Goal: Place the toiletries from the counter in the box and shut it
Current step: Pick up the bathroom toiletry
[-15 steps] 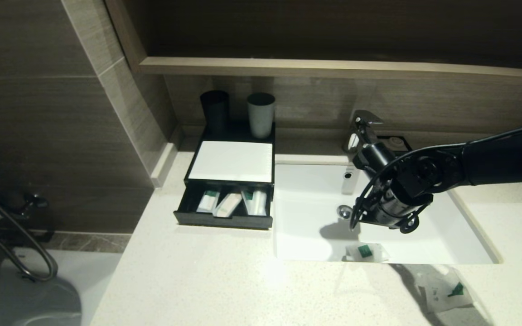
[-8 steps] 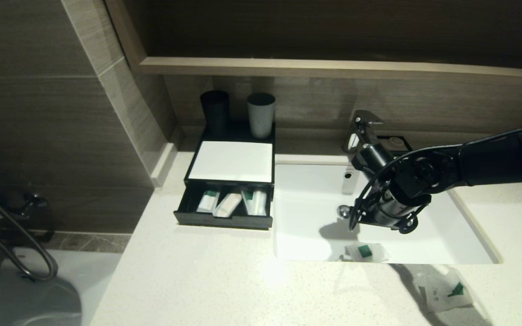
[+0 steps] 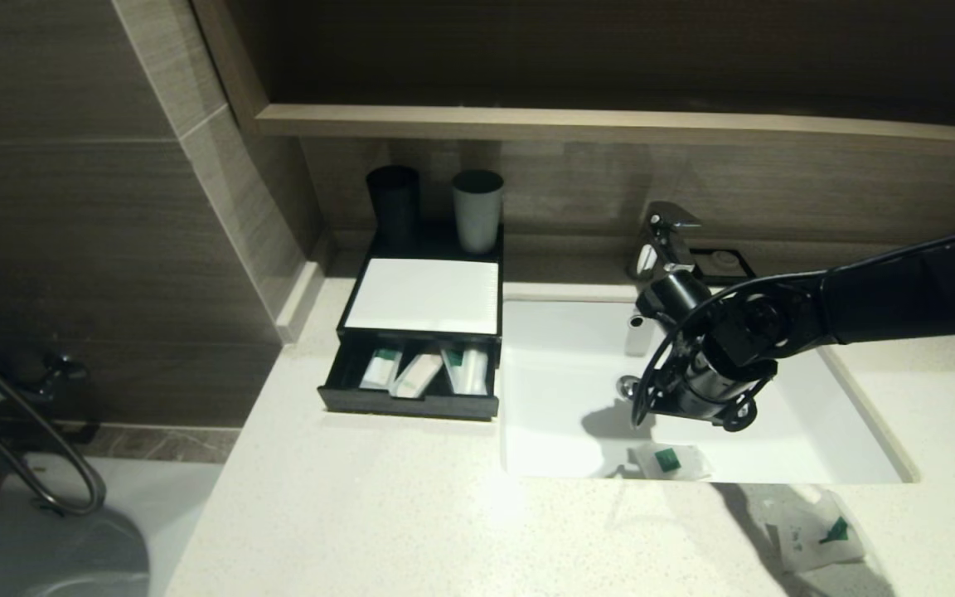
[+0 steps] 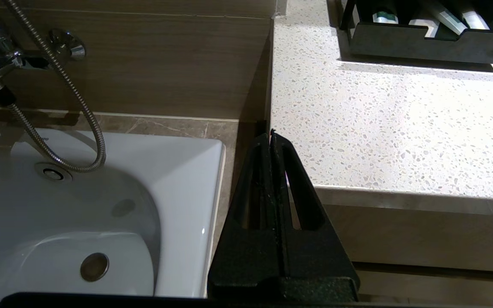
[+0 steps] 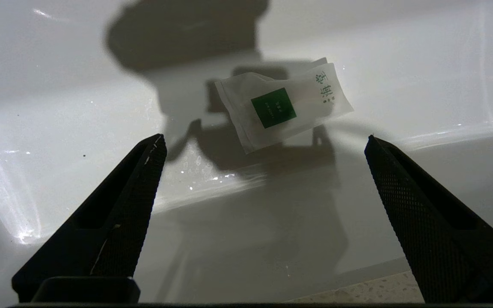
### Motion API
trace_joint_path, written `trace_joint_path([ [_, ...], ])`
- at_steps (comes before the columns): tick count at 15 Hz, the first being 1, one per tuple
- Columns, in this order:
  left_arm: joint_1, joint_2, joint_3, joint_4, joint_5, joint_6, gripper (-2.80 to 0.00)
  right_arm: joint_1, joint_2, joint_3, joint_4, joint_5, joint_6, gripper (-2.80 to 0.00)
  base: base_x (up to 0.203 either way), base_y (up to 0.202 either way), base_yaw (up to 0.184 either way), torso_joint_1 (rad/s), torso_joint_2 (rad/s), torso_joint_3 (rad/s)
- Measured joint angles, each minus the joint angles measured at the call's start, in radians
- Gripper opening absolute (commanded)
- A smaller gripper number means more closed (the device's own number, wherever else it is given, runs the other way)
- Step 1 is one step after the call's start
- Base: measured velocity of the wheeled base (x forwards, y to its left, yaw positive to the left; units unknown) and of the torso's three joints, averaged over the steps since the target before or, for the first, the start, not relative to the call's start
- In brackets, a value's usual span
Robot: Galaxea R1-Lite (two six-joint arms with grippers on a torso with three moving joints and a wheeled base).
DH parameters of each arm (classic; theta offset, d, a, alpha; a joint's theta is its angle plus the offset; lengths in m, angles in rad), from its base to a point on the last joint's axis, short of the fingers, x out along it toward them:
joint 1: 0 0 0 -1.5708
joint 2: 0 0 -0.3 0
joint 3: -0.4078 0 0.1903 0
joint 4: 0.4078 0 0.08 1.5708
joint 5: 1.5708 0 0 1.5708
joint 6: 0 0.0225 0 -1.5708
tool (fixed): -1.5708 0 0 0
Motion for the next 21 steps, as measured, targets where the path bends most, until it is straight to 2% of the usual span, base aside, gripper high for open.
trace_joint_path([
  [21,0.0,0.0,0.0,0.0,0.0,0.0,-2.8,0.001,0.062,-0.036,0.0,0.024,0.002,0.0,0.0,0.0,0.0,0.0,0.0,0.0],
])
